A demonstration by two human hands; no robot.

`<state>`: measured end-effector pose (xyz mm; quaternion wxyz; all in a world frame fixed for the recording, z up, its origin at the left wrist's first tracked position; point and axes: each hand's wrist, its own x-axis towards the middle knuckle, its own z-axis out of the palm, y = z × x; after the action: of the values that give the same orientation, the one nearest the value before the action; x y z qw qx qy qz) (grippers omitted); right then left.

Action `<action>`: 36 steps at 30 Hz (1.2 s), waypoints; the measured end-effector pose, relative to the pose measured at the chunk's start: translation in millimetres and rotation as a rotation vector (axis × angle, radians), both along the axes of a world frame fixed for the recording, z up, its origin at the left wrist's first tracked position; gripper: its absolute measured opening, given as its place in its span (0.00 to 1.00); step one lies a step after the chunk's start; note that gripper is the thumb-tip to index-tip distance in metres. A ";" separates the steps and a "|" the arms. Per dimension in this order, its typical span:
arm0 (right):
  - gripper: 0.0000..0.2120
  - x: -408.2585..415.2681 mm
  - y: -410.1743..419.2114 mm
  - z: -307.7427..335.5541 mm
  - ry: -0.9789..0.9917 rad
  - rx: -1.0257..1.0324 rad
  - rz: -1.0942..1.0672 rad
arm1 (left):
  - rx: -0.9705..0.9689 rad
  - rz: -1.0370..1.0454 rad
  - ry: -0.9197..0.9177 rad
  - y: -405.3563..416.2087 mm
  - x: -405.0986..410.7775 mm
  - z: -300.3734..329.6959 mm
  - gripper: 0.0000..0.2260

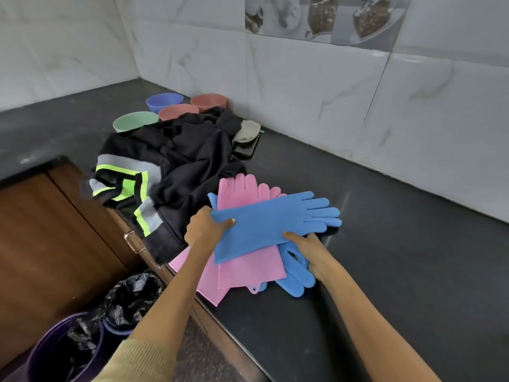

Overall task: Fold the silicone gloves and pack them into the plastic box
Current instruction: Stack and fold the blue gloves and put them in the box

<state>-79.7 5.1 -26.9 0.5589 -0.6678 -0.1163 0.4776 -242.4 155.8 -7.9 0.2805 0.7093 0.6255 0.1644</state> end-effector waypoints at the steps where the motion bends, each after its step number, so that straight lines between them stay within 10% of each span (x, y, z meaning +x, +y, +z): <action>1: 0.25 0.6 0.9 0.6 0.003 0.001 0.007 | 0.015 0.010 0.008 -1.8 -1.3 0.6 0.20; 8: 0.06 23.2 -28.4 2.0 -0.167 0.019 -0.141 | 0.222 -0.108 -0.206 -14.0 -6.9 -1.9 0.13; 17: 0.10 51.4 -69.5 5.0 -0.130 -0.077 -0.383 | -0.200 -0.015 -0.693 -37.6 -6.9 -11.7 0.06; 24: 0.15 48.7 -70.0 21.3 -0.101 -0.038 -0.363 | 0.144 -0.378 -0.484 -128.9 36.5 36.6 0.08; 31: 0.42 67.4 -73.0 45.9 -0.095 -0.130 -0.053 | 0.387 -0.982 -0.142 -252.9 71.0 16.5 0.09; 36: 0.20 85.0 -102.8 26.5 -0.073 -0.129 -0.072 | 0.476 -1.142 0.054 -276.3 70.9 1.3 0.26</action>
<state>5.2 -97.7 -0.4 0.5269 -0.7231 -0.0817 0.4392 -171.5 -120.5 -6.6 0.1424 0.9791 0.1001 0.1055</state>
